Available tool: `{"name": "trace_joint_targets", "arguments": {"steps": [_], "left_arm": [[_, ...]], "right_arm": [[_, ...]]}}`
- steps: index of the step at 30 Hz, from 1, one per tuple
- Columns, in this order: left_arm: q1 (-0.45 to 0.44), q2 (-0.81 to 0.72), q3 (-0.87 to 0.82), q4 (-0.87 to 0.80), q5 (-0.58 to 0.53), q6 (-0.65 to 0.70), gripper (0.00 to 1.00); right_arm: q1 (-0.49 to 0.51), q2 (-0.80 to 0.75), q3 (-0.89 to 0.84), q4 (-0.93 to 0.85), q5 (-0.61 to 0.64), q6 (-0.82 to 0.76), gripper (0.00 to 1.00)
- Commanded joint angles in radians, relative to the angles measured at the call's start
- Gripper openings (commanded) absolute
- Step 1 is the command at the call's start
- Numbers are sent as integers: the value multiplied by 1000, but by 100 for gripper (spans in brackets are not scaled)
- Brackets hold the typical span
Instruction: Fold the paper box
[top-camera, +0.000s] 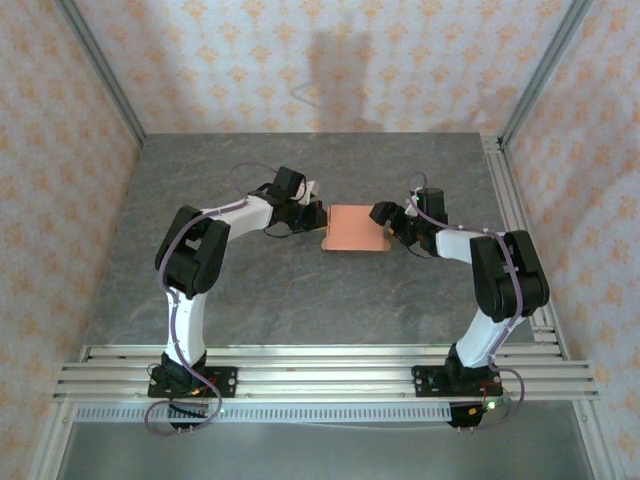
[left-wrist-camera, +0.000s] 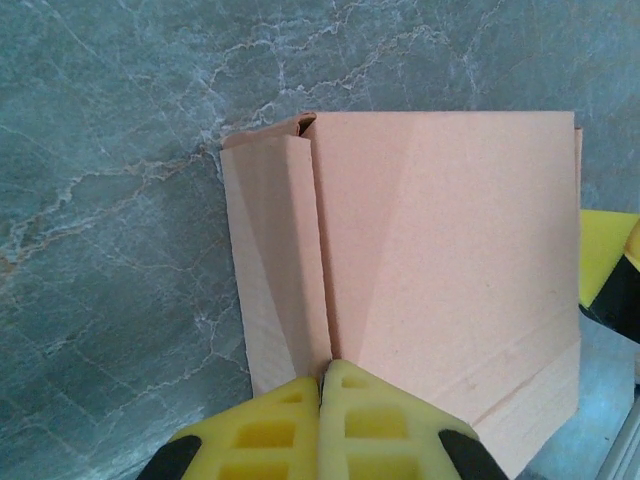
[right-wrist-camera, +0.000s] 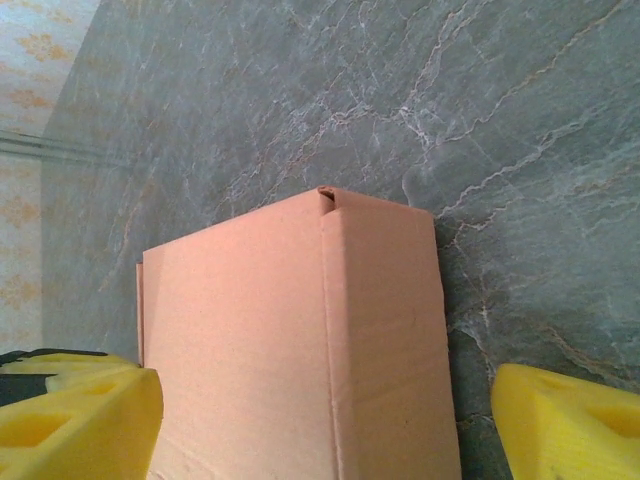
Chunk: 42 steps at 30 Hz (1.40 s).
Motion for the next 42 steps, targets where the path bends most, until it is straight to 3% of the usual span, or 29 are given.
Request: {"name": "trace_joint_targets", "arguments": {"steps": [1, 10, 17, 27, 30, 33, 37, 41, 42], "left_arm": [[14, -14, -33, -7, 14, 0, 0], [33, -19, -61, 37, 53, -19, 0], [39, -4, -65, 57, 72, -21, 0], [41, -7, -74, 69, 50, -21, 0], [41, -11, -82, 87, 45, -60, 3], [41, -20, -88, 107, 39, -71, 15], [41, -48, -107, 137, 17, -79, 38], [41, -117, -165, 214, -26, -70, 99], [41, -131, -174, 220, -39, -58, 100]], "right_arm": [[2, 13, 23, 5, -35, 18, 85], [3, 30, 24, 40, -87, 54, 85], [3, 62, 8, 203, -197, 159, 81], [2, 73, 1, 300, -229, 242, 64], [3, 70, 5, 275, -224, 237, 53], [3, 65, 3, 266, -220, 235, 48], [2, 54, 5, 252, -218, 230, 42], [2, 31, 6, 238, -212, 229, 42], [1, 27, 8, 233, -211, 228, 42]]}}
